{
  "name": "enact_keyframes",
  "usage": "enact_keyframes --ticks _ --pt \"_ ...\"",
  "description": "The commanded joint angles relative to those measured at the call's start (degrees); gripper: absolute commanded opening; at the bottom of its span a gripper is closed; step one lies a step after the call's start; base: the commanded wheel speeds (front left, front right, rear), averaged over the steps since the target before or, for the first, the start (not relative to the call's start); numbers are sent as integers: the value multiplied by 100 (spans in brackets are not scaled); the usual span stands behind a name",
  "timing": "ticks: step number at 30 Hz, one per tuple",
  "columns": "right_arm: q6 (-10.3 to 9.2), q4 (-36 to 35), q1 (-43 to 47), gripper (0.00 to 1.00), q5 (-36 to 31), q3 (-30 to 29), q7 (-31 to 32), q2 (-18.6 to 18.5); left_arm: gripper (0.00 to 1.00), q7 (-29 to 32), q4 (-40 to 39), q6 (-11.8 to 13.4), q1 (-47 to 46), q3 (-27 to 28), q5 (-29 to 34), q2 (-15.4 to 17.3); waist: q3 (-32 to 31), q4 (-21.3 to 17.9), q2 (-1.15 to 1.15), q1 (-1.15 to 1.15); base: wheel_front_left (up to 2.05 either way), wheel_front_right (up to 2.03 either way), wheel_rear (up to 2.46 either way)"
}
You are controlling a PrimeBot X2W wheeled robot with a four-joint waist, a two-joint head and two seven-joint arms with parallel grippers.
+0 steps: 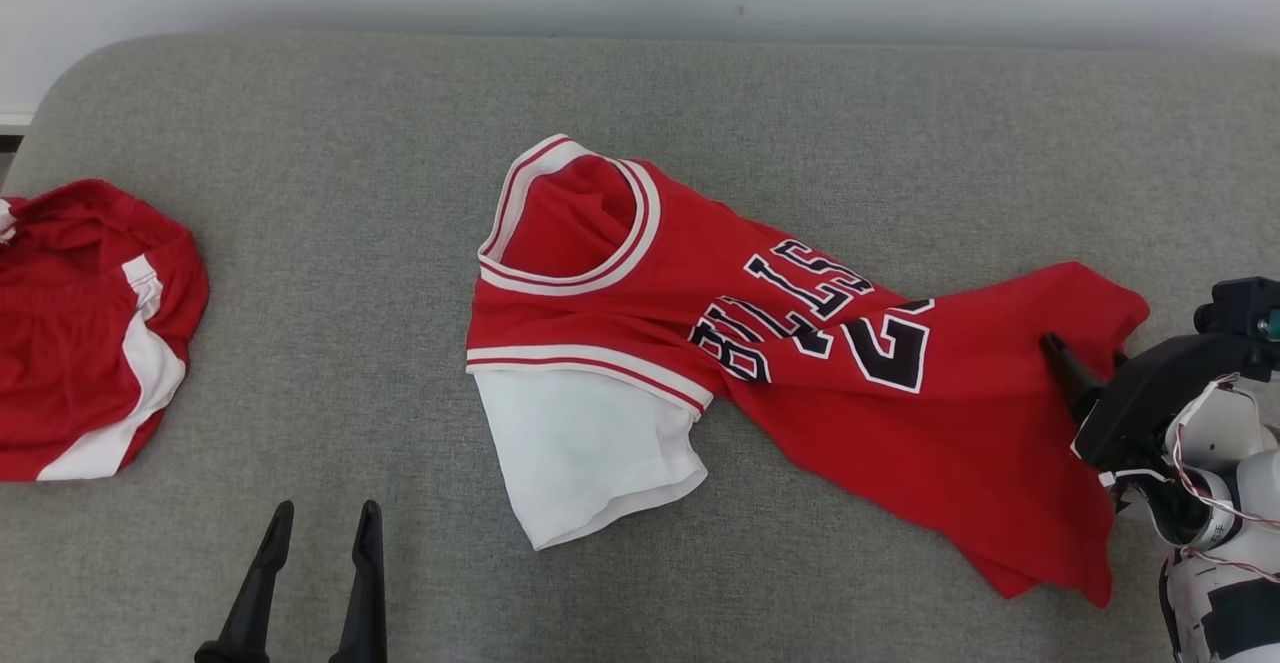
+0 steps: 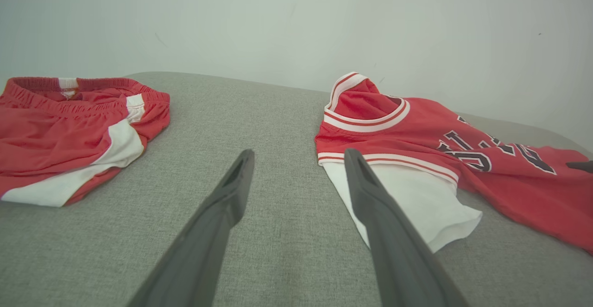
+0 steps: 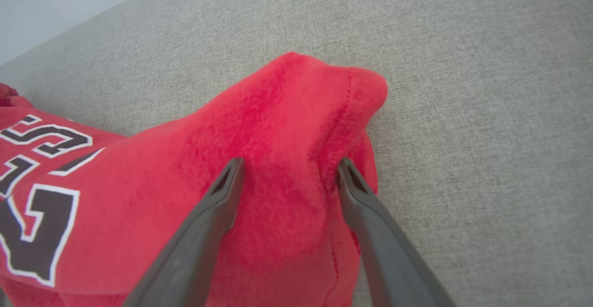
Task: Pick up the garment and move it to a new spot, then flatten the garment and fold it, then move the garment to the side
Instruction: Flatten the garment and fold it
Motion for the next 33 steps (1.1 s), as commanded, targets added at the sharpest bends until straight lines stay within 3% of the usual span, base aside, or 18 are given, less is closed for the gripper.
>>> enact_keyframes --ticks 1,5,6,9,16,22,33 --pt "5 37 -17 100 51 55 -58 -42 100 21 -11 23 -62 -10 24 29 -13 -3 -1 -1 0 0 0" --pt "5 37 -8 100 124 262 -228 -121 100 39 -14 37 -62 -23 8 45 -42 1 -1 -1 0 0 0" --pt "5 39 -10 83 144 305 -260 -130 100 43 -17 40 -61 -20 0 53 -50 -1 -1 -1 0 0 0" --pt "5 -18 -22 1 175 402 -421 -205 100 55 -24 54 -44 -13 -12 71 -69 -6 -1 -1 0 0 0" --pt "5 -94 -178 0 -193 282 -876 -430 100 73 -71 88 6 -14 -46 98 -73 2 -1 -1 0 0 0" --pt "5 -243 -655 0 -678 289 -790 -591 100 71 -135 85 -65 -43 -43 114 56 61 -1 -1 0 0 0" --pt "5 135 -1668 0 -1310 525 -942 -916 100 17 -85 55 -283 -140 -20 39 383 469 -1 -1 0 0 0"
